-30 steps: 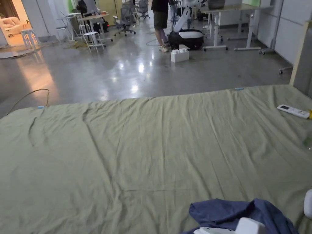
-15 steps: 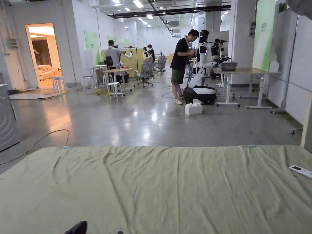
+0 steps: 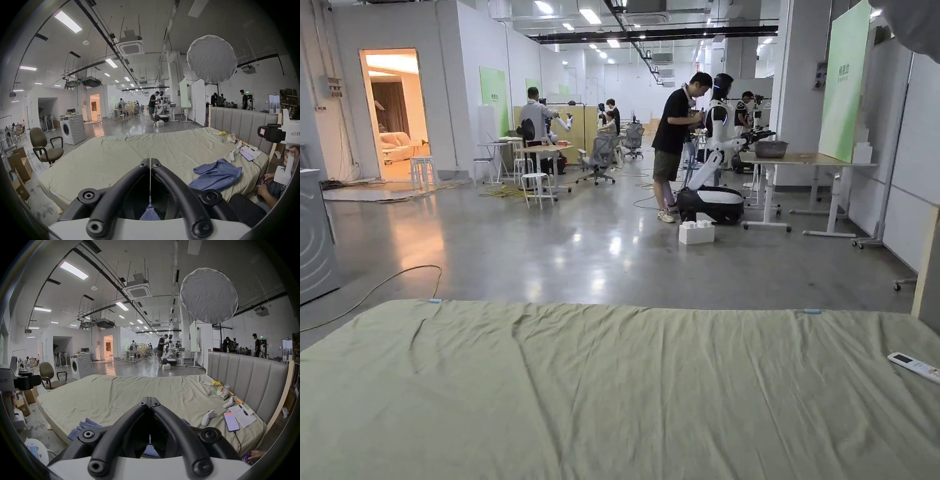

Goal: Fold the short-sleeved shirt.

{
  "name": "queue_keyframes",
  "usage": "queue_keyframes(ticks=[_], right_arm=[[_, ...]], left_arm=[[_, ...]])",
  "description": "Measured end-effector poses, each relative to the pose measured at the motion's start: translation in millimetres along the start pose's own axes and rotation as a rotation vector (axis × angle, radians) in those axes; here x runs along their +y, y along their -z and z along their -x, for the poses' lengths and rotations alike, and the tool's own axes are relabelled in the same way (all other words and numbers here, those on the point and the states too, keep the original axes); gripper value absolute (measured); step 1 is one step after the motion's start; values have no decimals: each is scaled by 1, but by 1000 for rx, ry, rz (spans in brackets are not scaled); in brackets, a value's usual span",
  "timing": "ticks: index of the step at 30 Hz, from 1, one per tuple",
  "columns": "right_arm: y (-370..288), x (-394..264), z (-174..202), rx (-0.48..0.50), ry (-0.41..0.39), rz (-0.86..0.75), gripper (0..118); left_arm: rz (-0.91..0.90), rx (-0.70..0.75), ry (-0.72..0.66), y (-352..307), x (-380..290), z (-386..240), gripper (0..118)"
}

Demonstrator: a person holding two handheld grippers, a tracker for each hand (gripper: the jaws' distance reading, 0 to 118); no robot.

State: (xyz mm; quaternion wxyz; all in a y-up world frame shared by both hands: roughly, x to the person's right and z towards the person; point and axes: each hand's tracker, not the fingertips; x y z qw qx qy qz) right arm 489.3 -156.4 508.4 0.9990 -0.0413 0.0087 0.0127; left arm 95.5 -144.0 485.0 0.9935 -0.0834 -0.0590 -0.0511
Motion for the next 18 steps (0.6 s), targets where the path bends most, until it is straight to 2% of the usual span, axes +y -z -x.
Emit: queue_keyframes(ticks=[4, 13, 18], right_arm=[[4, -2, -3, -5, 32, 30, 0], [8, -5, -1, -19, 29, 53, 0], [12, -10, -2, -16, 32, 77, 0]], left_arm=[[11, -14, -48, 4, 0, 8, 0], [23, -8, -126, 10, 12, 15, 0], [58, -23, -111, 20, 10, 15, 0]])
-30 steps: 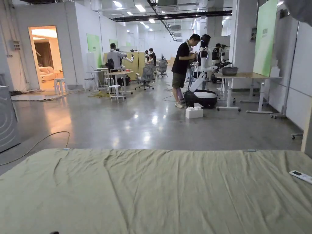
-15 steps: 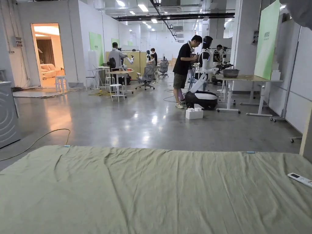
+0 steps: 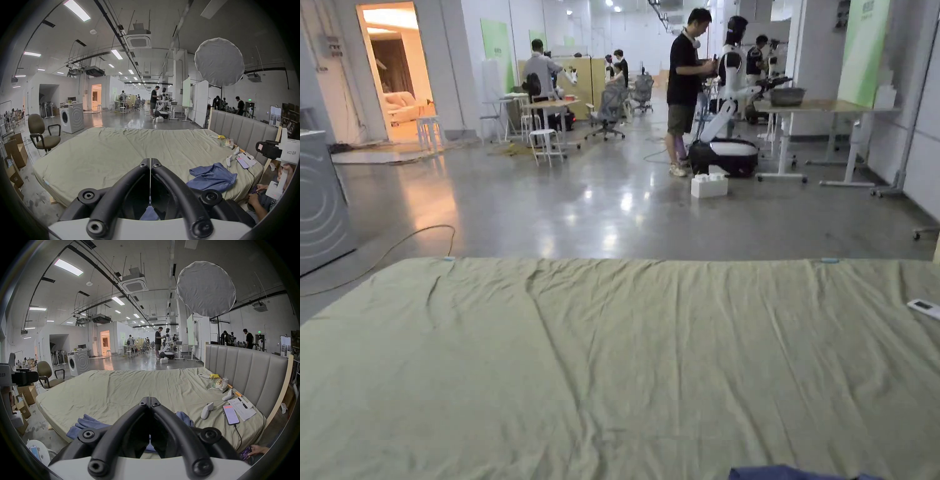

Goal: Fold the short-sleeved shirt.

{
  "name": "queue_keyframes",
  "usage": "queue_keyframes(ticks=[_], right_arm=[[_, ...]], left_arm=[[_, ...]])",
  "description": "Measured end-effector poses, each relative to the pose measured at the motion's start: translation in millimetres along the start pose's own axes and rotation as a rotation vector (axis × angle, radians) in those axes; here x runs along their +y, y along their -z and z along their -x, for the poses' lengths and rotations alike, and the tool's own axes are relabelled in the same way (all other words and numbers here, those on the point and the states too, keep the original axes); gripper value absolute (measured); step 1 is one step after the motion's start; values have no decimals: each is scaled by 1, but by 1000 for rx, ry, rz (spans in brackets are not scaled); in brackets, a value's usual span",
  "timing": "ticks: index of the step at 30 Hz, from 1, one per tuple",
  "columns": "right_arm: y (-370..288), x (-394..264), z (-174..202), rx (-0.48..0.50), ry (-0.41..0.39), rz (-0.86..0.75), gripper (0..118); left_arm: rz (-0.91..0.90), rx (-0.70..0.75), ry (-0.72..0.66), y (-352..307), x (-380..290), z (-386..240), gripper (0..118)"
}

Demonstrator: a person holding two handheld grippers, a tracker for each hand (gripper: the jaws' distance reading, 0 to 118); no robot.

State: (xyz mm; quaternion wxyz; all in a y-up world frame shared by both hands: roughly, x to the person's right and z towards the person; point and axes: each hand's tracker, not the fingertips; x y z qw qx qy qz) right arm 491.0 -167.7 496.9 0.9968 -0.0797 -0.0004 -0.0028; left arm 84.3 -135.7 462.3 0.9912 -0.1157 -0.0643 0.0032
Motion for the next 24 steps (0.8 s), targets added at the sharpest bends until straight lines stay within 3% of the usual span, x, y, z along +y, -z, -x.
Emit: queue_keyframes(ticks=[8, 9, 10, 11, 14, 19, 24], right_arm=[[15, -28, -7, -2, -13, 133, 0], [18, -32, -8, -3, -16, 150, 0], [21, -39, -10, -10, 31, 219, 0], [23, -38, -10, -7, -5, 168, 0], [26, -46, -15, 0, 25, 224, 0], [25, -60, -28, -45, 44, 288, 0], [20, -71, -44, -101, 72, 336, 0]], left_arm=[[213, -42, -50, 69, -38, 19, 3], [257, -47, -62, 84, -43, 22, 15], [310, -58, -85, 104, -50, 26, 25], [360, -78, -126, 125, -57, 30, 36], [497, -111, -235, 183, -81, 41, 69], [694, -66, -185, 278, -119, 45, 71], [809, -27, -63, 321, -149, 39, 68]])
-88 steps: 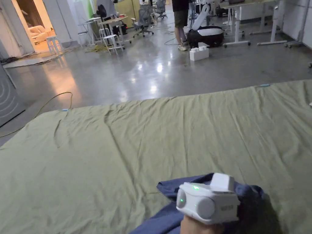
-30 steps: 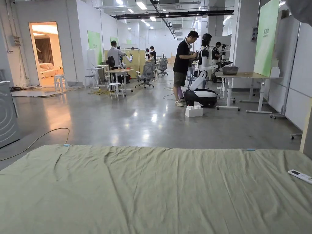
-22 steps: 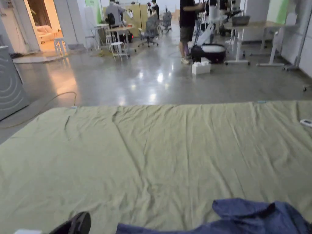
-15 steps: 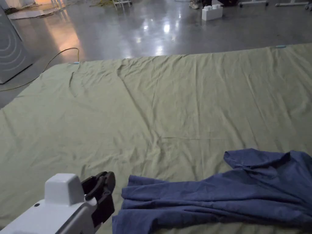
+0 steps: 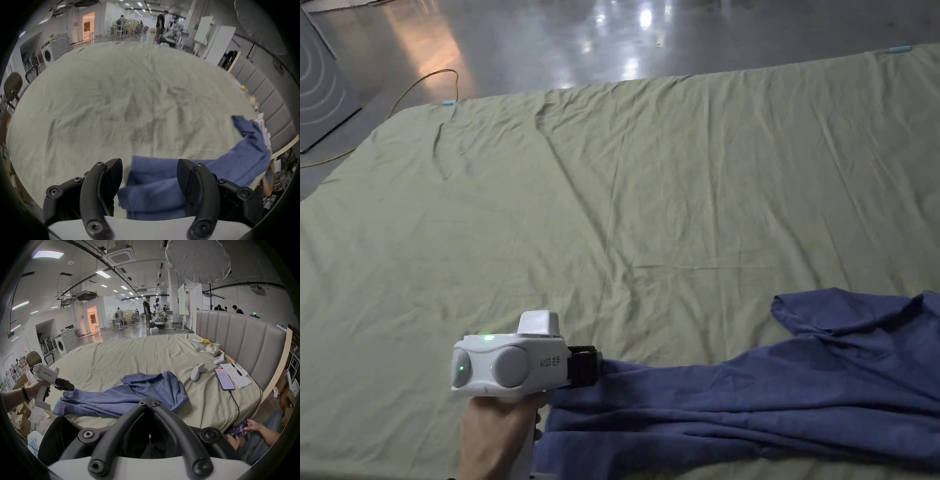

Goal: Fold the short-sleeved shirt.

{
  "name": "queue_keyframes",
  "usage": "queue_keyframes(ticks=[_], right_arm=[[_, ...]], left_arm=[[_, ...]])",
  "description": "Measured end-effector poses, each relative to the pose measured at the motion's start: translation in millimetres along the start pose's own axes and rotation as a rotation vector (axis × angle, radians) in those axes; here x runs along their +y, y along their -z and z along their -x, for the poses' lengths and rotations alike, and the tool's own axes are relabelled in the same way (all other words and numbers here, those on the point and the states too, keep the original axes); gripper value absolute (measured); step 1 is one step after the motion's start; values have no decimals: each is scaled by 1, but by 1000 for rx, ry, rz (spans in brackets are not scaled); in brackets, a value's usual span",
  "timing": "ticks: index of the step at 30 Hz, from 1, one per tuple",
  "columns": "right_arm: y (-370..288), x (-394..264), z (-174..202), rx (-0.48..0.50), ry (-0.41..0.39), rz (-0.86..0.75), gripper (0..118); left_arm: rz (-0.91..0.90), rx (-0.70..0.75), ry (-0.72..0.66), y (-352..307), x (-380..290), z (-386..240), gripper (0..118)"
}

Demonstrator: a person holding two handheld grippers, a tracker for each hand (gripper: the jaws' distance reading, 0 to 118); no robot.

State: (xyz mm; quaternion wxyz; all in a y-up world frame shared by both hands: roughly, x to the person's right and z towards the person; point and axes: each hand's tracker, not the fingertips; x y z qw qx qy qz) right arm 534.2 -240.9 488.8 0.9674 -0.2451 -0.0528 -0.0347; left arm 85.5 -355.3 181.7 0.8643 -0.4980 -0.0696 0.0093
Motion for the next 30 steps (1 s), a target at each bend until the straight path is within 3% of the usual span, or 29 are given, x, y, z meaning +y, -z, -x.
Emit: queue_keyframes(ticks=[5, 8, 9, 10, 14, 17, 18, 19, 21, 22, 24, 28, 30], right_arm=[[8, -11, -14, -44, 18, 52, 0], [11, -14, -17, -51, 25, 64, 0], [12, -13, -18, -48, 28, 64, 0], [14, -12, -18, -44, 29, 65, 0], [29, 5, -22, -21, 10, 42, 0], [56, 36, -31, -3, -48, -13, 0], [74, 53, -36, 13, -73, 9, 5], [94, 64, -43, 27, -49, 78, 20], [135, 86, -53, 53, -86, 110, 67], [160, 96, -57, 55, -115, 140, 78], [211, 109, -63, 61, -205, 250, 84], [301, 104, -66, 20, -398, 431, 84], [333, 94, -70, 25, -386, 480, 84]], left_arm=[[33, 25, 0, 9, 3, -8, 65], [57, 82, 126, 6, 3, -28, 38], [62, 72, 128, 5, 3, -32, 20], [68, 59, 115, 7, 3, -37, 11], [109, 112, 162, 22, 1, -47, 11], [134, 111, 163, 25, 6, -46, 11], [145, 107, 163, 26, 8, -45, 11], [154, 102, 161, 27, 10, -43, 10], [171, 90, 146, 28, 12, -41, 11], [177, 86, 145, 28, 13, -40, 10], [187, 79, 146, 24, 13, -43, 11], [200, 64, 138, 23, 15, -42, 11], [204, 49, 122, 22, 15, -39, 11]])
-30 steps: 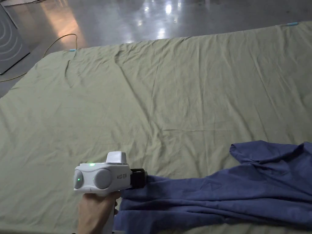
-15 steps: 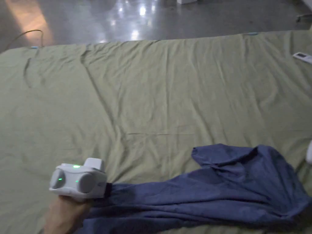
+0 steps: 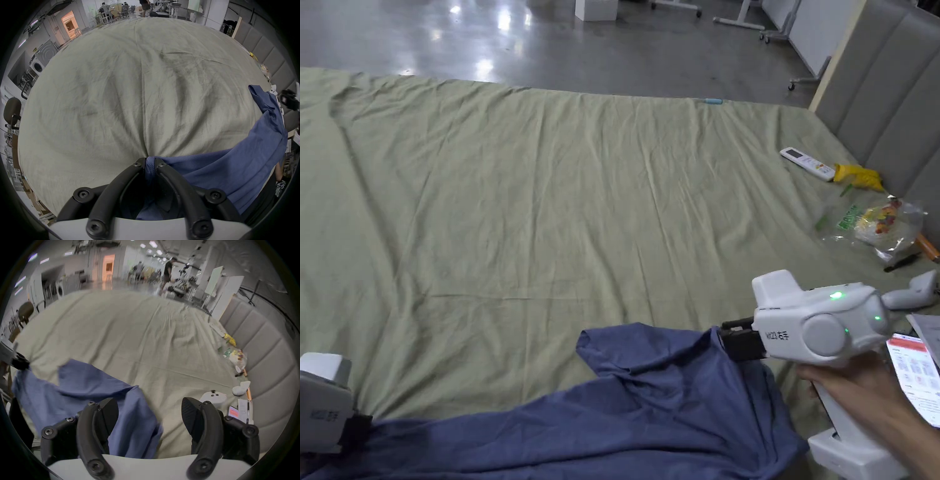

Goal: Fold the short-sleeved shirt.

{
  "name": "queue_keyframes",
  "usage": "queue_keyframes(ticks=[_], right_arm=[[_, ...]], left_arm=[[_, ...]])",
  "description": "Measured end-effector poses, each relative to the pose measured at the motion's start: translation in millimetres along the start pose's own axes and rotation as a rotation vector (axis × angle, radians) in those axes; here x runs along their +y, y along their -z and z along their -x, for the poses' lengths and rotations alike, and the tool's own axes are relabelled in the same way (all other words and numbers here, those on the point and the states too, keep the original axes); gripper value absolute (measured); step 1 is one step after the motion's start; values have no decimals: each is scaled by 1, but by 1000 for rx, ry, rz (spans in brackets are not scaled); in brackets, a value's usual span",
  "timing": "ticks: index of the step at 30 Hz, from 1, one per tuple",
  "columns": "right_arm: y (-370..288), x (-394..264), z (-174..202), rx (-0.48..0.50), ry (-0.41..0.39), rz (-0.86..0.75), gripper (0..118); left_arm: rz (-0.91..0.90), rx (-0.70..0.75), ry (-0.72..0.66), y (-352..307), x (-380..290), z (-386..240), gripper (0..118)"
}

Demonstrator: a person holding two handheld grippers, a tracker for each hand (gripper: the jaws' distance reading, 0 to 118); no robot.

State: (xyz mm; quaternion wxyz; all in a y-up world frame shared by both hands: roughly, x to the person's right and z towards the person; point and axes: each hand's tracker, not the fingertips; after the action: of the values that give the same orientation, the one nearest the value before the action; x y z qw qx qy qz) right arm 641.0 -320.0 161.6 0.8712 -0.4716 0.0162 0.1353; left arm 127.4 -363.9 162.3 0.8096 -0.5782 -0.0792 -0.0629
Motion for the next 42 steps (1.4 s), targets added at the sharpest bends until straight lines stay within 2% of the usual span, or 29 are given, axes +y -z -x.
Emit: queue_keyframes(ticks=[5, 7, 9, 10, 11, 12, 13, 14, 17, 18, 20, 24, 25, 27, 31, 39, 42], right_arm=[[52, 6, -1, 78, 58, 116, 84], [64, 6, 0, 100, 47, 173, 72], [61, 8, -3, 98, 60, 151, 67], [57, 7, -5, 110, 67, 142, 59], [53, 7, -6, 123, 67, 128, 44], [49, 6, -5, 124, 68, 115, 12], [43, 7, -3, 116, 71, 107, 5], [37, 6, -2, 111, 78, 95, 5], [4, 6, -4, 165, 186, 46, 5], [-21, 7, -7, 173, 193, -17, 5], [-62, 10, -13, 164, 176, -108, 5], [-158, 20, -30, 115, 193, -319, 5], [-183, 23, -28, 101, 193, -372, 5], [-228, 26, -34, 65, 209, -472, 5], [-307, 35, -41, -3, 225, -650, 5], [-399, 69, -58, -93, 301, -896, 5], [-422, 87, -58, -149, 288, -980, 5]], left_arm=[[18, -16, -35, 0, 4, 2, 11], [24, -4, -15, 1, 6, -1, 11], [24, 2, -8, 0, 6, -2, 11], [22, 4, -6, 1, 6, -2, 11], [20, 4, -4, 1, 5, -2, 10], [14, 4, -4, 0, 3, -2, 10], [4, 4, -2, -1, 1, -2, 10], [-9, 2, -1, -2, -1, -2, 10], [-65, -22, -44, -21, -10, 6, 9], [-114, -46, -126, -38, -15, 14, 9], [-219, -100, -157, -68, -25, 23, 9], [-457, -215, -243, -160, -38, 43, 9], [-511, -241, -261, -162, -36, 42, 9], [-620, -245, -240, -226, -40, 53, 9], [-794, -265, -231, -304, -36, 63, 9], [-1048, -184, -174, -426, -12, 74, 9], [-1101, -169, -181, -454, -2, 81, 9]])
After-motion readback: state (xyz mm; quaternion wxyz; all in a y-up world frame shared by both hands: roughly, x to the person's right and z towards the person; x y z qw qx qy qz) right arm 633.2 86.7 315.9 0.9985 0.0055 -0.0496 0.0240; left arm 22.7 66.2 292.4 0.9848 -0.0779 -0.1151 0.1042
